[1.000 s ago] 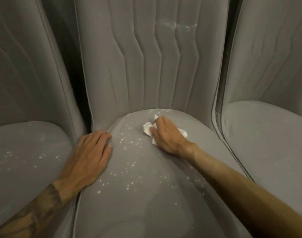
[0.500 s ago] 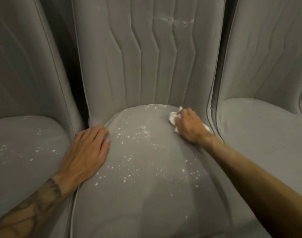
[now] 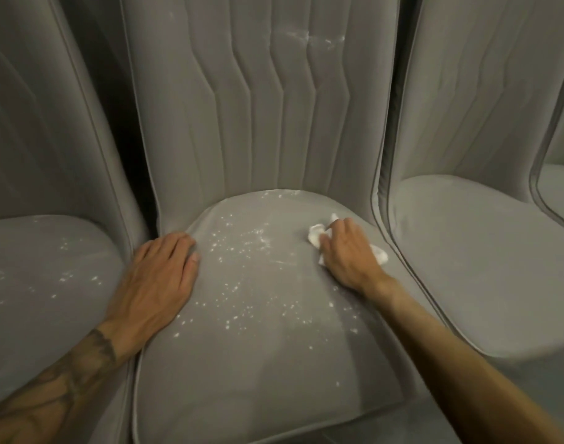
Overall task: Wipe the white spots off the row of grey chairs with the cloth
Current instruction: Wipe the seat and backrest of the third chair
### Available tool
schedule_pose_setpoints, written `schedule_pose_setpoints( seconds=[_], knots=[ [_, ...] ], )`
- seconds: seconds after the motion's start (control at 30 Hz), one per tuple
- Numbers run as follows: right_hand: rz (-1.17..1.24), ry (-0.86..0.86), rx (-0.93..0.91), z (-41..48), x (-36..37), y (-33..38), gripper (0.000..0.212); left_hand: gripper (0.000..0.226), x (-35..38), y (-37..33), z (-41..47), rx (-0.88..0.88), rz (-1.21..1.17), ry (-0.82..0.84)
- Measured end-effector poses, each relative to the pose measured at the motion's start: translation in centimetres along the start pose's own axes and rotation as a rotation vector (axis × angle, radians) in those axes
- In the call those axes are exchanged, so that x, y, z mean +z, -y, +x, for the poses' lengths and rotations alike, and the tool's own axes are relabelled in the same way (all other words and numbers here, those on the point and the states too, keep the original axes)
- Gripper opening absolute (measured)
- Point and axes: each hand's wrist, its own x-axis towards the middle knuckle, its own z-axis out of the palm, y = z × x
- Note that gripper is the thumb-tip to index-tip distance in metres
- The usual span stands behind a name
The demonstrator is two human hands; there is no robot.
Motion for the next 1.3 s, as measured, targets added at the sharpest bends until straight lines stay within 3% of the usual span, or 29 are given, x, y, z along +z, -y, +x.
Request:
schedule_pose_setpoints(
  seconds=[0.13, 0.27, 0.3, 0.47, 0.67, 0.83, 0.97, 1.03, 1.17, 1.3],
  knots=[
    [0.038, 0.12, -0.186, -2.1, -0.2, -0.1, 0.028, 0.029, 0.0, 0.1, 0.0, -0.006, -0.008, -0.007],
    [-0.134, 0.053, 0.134, 0.8, -0.6, -1.3, 0.032, 0.028, -0.2, -0.1, -0.1, -0.004, 0.016, -0.022],
    [-0.193, 0.054, 0.138, 0.9, 0.1, 0.1, 0.033, 0.028, -0.3, -0.2, -0.1, -0.006, 0.016, -0.023],
    [0.084, 0.05, -0.15, -0.7, 1.6, 4.7, 0.025, 0.027, -0.3, -0.3, -0.1, -0.011, 0.01, -0.028],
    [-0.26, 0.135, 0.065, 6.6, 2.5, 3.8, 0.037, 0.025, -0.2, -0.3, -0.2, -0.015, -0.001, -0.046],
    [0.028, 0.11, -0.207, 5.4, 4.0, 6.6, 0.03, 0.024, -0.1, -0.2, -0.3, -0.015, -0.021, -0.061],
    [-0.045, 0.107, -0.022, 8.8, 2.9, 5.2, 0.036, 0.027, -0.4, -0.3, -0.3, -0.034, -0.025, -0.039],
    [-0.09, 0.117, -0.15, 8.4, 3.9, 7.5, 0.033, 0.029, -0.5, -0.4, -0.3, -0.038, -0.022, -0.027],
    [0.076, 0.129, -0.411, 5.5, 5.4, 10.3, 0.028, 0.028, -1.0, -0.6, -0.2, -0.08, -0.017, -0.029],
    [0.006, 0.156, -0.252, 9.8, 4.3, 9.8, 0.033, 0.02, -2.2, -0.6, -0.5, -0.129, 0.069, -0.009]
  ],
)
